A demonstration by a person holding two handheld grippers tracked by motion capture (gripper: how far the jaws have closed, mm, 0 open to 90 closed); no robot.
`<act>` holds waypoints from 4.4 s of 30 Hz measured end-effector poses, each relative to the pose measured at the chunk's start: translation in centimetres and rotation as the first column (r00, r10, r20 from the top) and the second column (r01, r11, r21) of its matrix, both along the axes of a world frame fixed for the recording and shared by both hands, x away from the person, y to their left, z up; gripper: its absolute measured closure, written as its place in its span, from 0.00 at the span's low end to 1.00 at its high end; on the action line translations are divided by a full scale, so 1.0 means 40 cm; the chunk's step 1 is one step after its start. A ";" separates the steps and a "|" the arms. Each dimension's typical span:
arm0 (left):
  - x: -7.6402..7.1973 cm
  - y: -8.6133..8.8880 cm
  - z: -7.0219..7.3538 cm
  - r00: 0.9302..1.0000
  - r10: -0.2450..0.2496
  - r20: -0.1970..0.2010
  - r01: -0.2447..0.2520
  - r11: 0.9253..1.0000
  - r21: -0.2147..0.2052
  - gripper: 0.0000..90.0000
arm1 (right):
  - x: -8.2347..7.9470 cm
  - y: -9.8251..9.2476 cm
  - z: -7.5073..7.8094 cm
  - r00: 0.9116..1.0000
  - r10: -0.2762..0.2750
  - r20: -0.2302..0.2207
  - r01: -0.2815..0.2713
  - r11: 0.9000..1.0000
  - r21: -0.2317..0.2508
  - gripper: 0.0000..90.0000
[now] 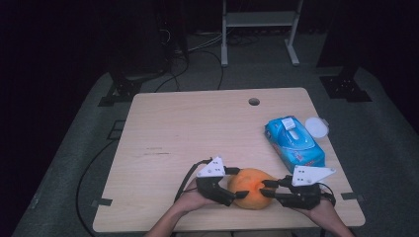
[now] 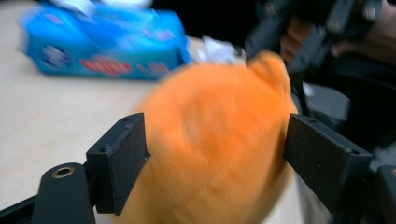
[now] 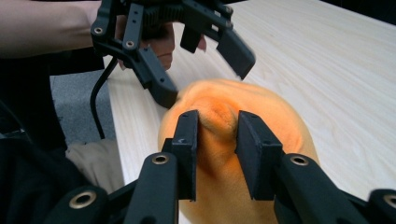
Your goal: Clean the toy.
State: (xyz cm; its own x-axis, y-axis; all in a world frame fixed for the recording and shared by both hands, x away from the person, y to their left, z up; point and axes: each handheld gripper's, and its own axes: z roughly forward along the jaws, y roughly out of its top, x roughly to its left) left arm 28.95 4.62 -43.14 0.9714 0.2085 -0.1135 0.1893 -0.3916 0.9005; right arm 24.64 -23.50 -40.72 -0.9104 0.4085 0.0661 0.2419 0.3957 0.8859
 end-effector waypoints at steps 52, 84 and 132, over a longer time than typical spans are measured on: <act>0.044 0.103 0.050 0.995 0.102 0.021 -0.102 0.994 -0.033 0.38 | 0.062 0.018 -0.024 0.993 -0.087 0.075 0.086 0.996 0.018 0.72; 0.146 0.148 0.016 0.951 0.284 0.126 -0.294 0.953 0.074 0.20 | 0.247 0.071 -0.038 0.980 -0.175 0.089 0.179 0.983 -0.040 0.62; 0.047 0.251 0.000 0.937 0.341 0.079 -0.345 0.937 0.051 0.08 | 0.153 -0.122 -0.059 0.951 -0.307 0.023 0.308 0.950 -0.049 0.44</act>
State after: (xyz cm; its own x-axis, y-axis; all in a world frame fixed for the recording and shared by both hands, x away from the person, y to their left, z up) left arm 30.84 14.67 -43.15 0.8444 0.5350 -0.0260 0.2619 -0.3700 0.8913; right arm 30.76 -28.39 -43.10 -0.7408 0.6712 0.0249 0.3459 0.3495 0.8707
